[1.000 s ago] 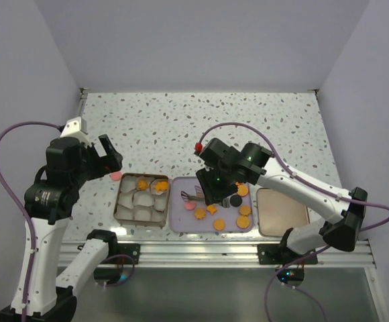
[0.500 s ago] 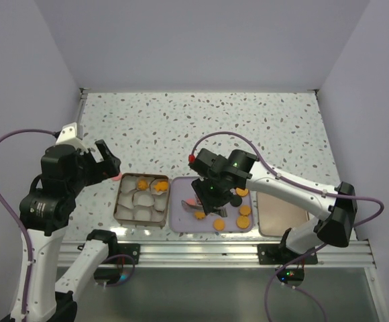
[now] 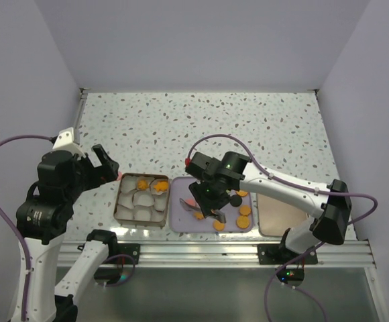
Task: Pack the cookies
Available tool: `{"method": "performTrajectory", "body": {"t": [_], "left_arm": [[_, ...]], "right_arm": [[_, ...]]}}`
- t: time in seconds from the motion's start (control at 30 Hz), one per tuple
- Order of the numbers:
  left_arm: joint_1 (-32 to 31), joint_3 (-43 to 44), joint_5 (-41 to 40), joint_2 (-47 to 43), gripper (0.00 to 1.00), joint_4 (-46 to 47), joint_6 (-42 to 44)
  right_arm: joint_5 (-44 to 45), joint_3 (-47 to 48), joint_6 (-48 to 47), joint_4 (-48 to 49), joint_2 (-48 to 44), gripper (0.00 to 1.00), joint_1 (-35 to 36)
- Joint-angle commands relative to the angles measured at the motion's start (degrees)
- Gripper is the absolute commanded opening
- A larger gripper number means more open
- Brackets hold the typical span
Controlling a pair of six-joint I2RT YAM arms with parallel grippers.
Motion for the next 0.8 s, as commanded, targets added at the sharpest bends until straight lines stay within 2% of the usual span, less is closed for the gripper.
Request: {"method": "performTrajectory", "body": {"t": [0.0, 0.57, 0.77], "left_arm": [[-0.25, 0.36, -0.61, -0.6, 1.0, -1.09, -0.66], [-0.25, 0.8, -2.01, -1.48, 1.0, -2.32, 0.31], [-0.25, 1.33, -2.19, -0.86, 1.0, -2.32, 1.1]], "right_arm": [[1.34, 2.72, 0.42, -1.62, 0.93, 0.49, 0.97], [5.12, 7.47, 0.69, -8.12, 5.41, 0.46, 3.97], [4.86, 8.34, 1.04, -7.86, 6.82, 0.37, 4.93]]}}
